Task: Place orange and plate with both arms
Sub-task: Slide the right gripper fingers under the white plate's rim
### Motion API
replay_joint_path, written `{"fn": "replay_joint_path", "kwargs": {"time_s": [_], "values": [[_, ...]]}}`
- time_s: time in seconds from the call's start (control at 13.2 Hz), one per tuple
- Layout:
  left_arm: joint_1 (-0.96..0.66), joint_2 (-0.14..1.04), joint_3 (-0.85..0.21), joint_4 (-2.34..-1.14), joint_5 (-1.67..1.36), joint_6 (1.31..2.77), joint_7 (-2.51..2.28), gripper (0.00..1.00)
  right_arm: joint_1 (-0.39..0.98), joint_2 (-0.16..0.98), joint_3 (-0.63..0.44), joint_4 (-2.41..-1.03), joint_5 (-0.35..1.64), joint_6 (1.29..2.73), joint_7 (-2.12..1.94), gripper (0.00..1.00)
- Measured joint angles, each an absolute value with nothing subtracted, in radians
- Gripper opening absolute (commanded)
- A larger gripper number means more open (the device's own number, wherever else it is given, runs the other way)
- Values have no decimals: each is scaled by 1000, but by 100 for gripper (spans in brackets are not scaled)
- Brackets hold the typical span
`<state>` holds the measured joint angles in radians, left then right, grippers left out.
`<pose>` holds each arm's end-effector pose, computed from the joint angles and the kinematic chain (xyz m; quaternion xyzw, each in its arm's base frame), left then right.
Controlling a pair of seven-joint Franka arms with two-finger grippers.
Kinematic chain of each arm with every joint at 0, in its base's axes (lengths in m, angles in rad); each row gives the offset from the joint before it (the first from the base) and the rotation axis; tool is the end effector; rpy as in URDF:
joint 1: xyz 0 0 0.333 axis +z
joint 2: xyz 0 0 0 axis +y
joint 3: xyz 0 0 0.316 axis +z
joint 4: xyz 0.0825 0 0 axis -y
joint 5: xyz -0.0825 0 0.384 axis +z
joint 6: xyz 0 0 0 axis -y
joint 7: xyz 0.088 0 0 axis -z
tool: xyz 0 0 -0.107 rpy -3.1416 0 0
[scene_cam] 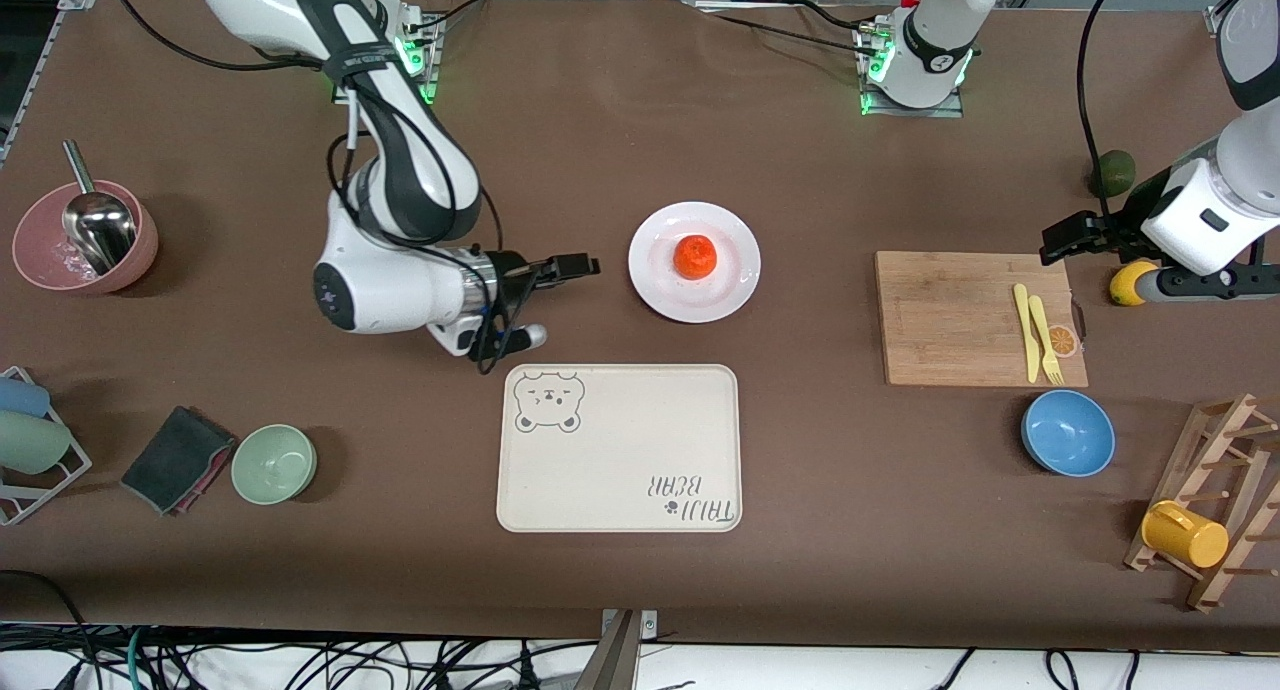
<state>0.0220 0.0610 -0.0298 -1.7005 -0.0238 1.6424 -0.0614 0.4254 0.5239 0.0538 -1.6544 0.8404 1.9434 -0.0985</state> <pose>0.5689 -0.0064 0.5349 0.9977 0.0283 -0.0599 0.0106 0.5695 0.3480 0.3096 -0.9190 -0.0710 0.1765 0.3454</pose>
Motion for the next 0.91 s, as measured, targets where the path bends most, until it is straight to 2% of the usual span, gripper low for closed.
{"fn": "replay_joint_path", "kwargs": {"time_s": [0.3, 0.6, 0.91], "values": [[22, 62, -30, -1676, -24, 1595, -61, 100, 452, 573, 54, -1707, 1099, 2005, -362, 100], [21, 81, -30, -1643, -24, 1590, -61, 100, 516, 625, 54, -1757, 1124, 2038, -488, 100], [16, 127, -31, -1562, -12, 1545, -65, 100, 517, 649, 53, -1808, 1125, 2038, -626, 100]]}}
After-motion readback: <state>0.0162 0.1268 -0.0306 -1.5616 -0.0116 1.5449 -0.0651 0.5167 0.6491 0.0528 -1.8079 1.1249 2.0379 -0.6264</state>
